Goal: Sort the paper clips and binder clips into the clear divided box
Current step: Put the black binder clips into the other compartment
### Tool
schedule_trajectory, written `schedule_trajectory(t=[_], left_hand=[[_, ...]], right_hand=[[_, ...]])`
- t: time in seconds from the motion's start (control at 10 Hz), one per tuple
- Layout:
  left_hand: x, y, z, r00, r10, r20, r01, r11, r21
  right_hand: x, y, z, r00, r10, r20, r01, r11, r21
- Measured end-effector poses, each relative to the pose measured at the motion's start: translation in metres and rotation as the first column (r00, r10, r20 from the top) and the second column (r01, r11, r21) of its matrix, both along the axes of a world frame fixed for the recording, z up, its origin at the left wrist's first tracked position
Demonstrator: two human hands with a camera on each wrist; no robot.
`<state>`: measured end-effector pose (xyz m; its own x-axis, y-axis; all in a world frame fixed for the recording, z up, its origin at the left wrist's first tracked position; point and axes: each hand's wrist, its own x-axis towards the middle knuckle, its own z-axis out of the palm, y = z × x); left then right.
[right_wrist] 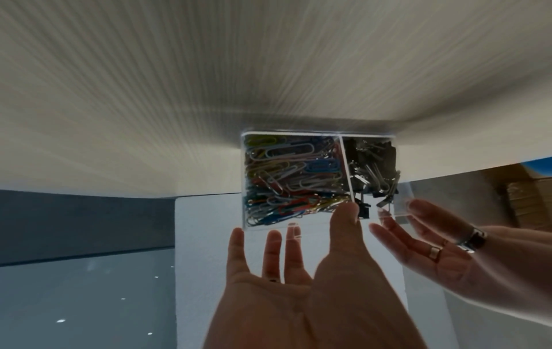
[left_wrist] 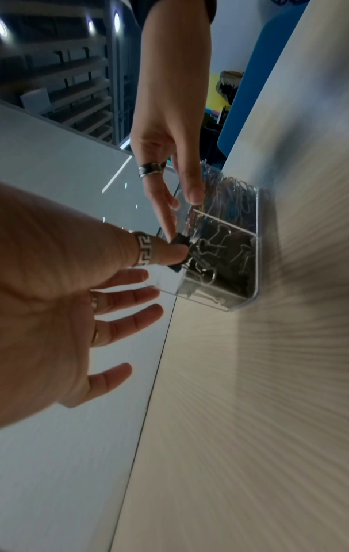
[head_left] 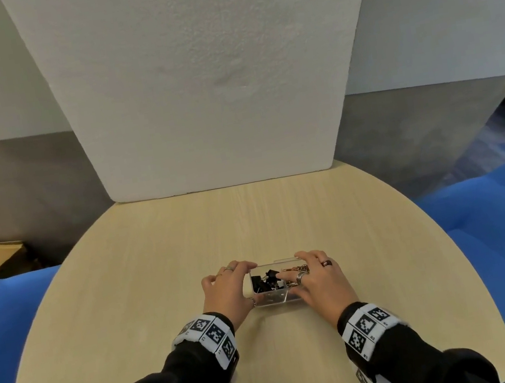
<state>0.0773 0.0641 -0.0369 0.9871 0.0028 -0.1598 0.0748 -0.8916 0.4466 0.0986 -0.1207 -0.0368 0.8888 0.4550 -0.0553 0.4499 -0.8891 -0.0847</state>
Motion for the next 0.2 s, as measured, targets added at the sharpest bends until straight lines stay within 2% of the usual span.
schedule_trajectory(t=[0.1, 0.2], left_hand=[[-0.0021, -0.0029, 0.004, 0.999, 0.035, -0.024, -0.035, 0.999, 0.004], [-0.002, -0.0064, 0.0097, 0.997, 0.064, -0.039, -0.063, 0.998, 0.031]], right_hand=[[0.0019, -0.0039, -0.0029, 0.998, -0.021, -0.06, 0.019, 0.999, -0.039], [0.0044, -0.0058, 0.0018, 0.998, 0.024, -0.057, -0.02, 0.997, 0.069]])
